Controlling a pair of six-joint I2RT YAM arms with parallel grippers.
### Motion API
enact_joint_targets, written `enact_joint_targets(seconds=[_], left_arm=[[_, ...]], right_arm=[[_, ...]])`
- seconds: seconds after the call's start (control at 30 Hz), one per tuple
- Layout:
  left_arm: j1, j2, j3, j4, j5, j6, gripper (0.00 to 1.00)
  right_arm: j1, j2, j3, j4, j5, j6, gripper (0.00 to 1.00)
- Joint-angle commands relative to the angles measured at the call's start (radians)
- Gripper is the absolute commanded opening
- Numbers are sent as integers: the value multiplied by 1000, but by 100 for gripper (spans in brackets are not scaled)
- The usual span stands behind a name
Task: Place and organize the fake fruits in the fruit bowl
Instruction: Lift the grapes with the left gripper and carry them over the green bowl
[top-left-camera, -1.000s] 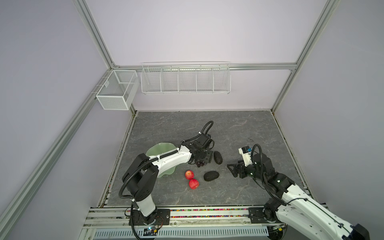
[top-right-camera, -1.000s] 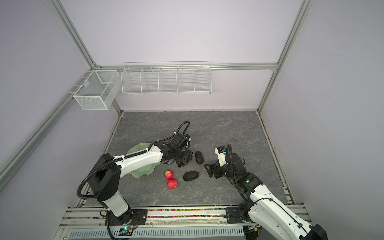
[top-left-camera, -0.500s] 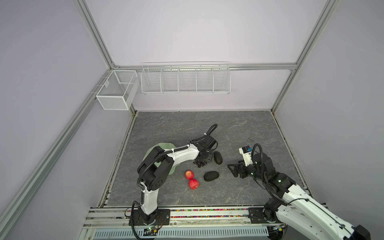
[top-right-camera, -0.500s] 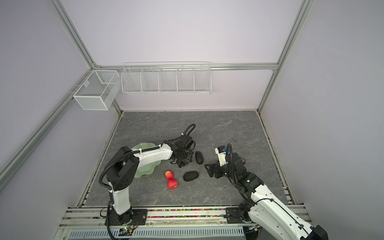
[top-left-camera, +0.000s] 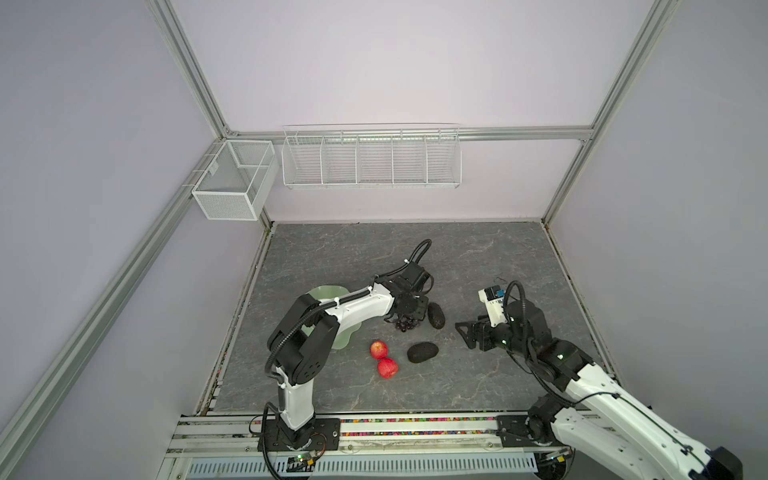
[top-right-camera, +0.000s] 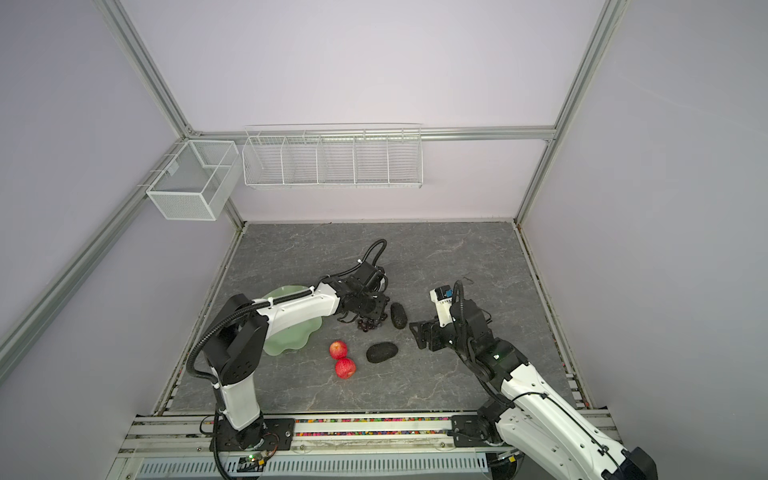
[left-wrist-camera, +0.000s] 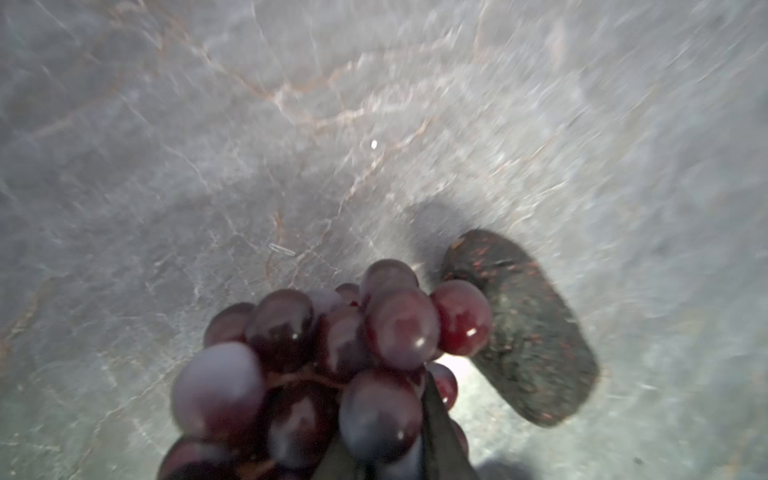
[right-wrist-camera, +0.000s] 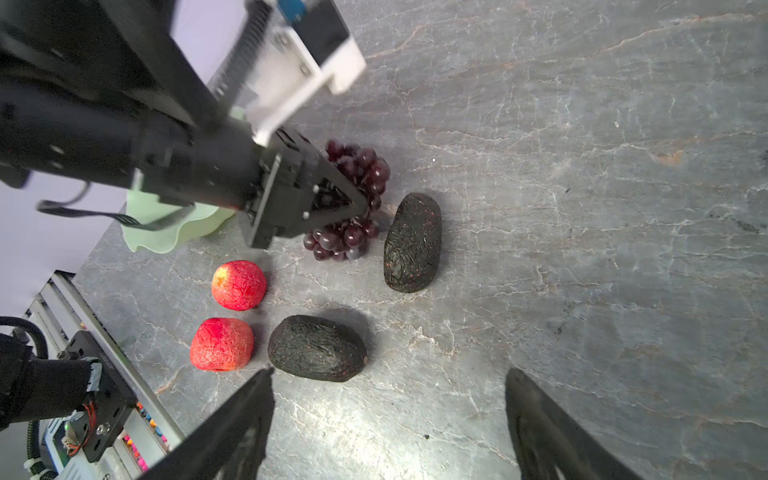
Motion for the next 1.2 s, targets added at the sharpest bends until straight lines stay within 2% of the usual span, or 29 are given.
enact_joint_targets(seconds=[0.0,0.1,0.23,0.43,0.7,0.83,0.9,1.03,1.17], left_arm=[[36,-57,-14,37,89,-12,14],[55,-97,-11,33,114,-5,13],[73,-172,-1,-16,90,15,13],[125,-318,-62,-8,60,-14,11],[160,-536,-133,-60,-122,-15,9],[218,-672,-196,-94,-182,-27,8],[266,-719,-210,-171,-209,-42,8],[315,-745,-232,-333,-279,-65,9],[346,-694,-266,-429,-329,-108,8]], right_arm=[[7,31,44,20,-14,-25,88],[7,37,65,15,-14,-36,88],[7,48,64,53,-12,-43,88],[7,134,139,79,-86,-58,88],[10,196,168,149,-183,-64,88],[34,248,199,173,-252,-72,88],[66,273,218,187,-264,-78,88],[132,319,241,227,-258,-74,88],[207,395,288,260,-268,-77,88]])
